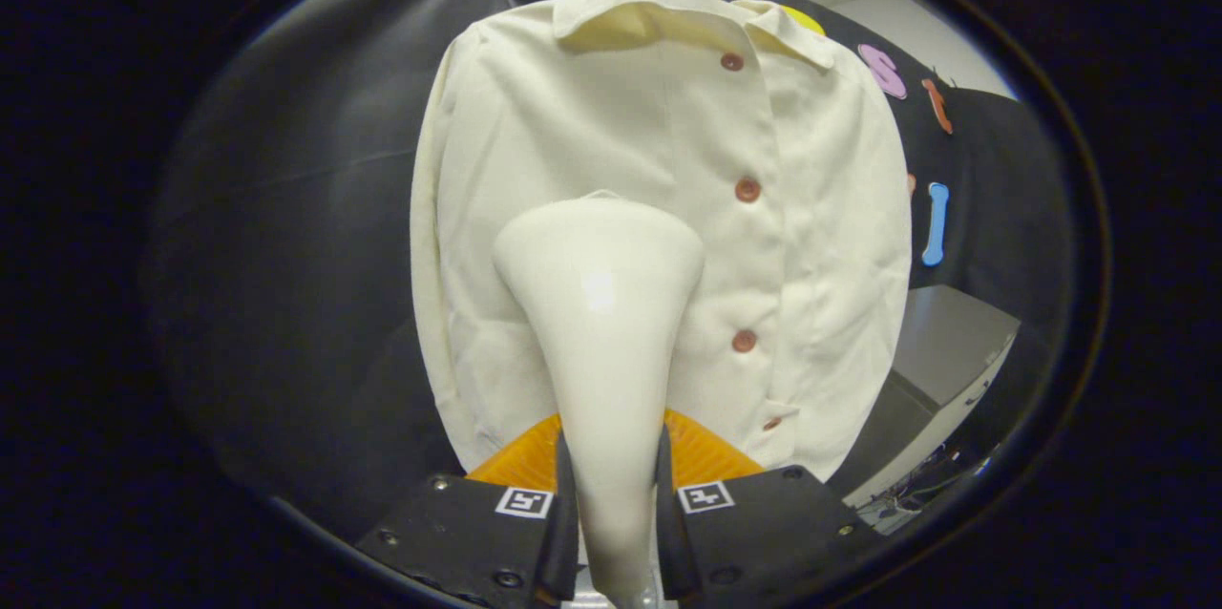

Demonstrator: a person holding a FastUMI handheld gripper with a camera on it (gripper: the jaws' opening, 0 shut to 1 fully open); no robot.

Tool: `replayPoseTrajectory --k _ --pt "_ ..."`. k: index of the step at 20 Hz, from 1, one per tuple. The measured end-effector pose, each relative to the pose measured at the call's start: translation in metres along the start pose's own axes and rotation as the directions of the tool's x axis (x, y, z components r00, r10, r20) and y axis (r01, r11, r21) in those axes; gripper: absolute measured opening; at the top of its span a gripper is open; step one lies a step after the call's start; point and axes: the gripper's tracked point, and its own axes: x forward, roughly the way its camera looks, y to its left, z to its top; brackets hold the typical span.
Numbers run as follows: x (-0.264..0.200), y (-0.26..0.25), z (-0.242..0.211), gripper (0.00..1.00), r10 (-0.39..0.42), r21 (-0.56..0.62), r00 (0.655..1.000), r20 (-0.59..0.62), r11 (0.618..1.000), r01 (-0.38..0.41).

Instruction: Iron the clothes twice with a garment steamer, once on the left side and once on the right side.

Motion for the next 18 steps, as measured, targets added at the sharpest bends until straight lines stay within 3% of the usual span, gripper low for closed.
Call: replayPoseTrajectory --k 10,14,18 --pt "0.021 -0.008 -0.131 0.34 -0.022 -0.046 0.985 -0.173 0.999 0.014" --pt "0.019 -0.009 -0.162 0.34 -0.006 -0.082 0.971 -0.24 0.997 -0.014" --pt "0.001 -0.01 -0.162 0.34 0.055 -0.083 0.966 -0.252 0.993 -0.079"
